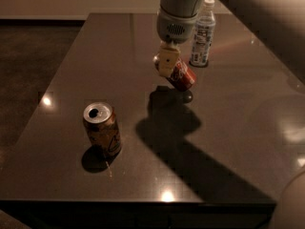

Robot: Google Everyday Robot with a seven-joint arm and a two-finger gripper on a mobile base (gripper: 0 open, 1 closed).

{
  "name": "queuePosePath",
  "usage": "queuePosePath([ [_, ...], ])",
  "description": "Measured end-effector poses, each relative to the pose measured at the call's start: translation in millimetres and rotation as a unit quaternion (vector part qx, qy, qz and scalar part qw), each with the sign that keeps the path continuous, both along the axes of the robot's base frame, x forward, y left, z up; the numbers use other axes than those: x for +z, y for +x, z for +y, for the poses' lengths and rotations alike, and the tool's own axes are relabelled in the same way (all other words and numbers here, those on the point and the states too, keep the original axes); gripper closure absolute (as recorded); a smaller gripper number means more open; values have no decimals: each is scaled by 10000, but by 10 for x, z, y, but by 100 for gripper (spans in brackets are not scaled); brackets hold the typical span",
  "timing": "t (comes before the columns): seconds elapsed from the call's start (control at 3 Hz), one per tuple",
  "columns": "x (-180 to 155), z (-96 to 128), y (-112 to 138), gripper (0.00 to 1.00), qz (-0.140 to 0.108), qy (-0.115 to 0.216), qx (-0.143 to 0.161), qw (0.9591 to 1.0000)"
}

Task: Knock coke can over

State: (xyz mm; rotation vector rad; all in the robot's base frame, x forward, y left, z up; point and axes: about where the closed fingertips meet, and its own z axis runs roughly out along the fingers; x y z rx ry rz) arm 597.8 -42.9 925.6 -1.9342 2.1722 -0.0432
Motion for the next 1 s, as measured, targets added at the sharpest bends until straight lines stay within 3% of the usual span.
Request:
queuePosePath([
  [0.33,-164,-35,-98,51,76,-494,242,9985],
  [0.67,-291,-63,-135,28,79,-876,395,9953],
  [1.0,-297,-57,-112,6,30,-865,395,9955],
])
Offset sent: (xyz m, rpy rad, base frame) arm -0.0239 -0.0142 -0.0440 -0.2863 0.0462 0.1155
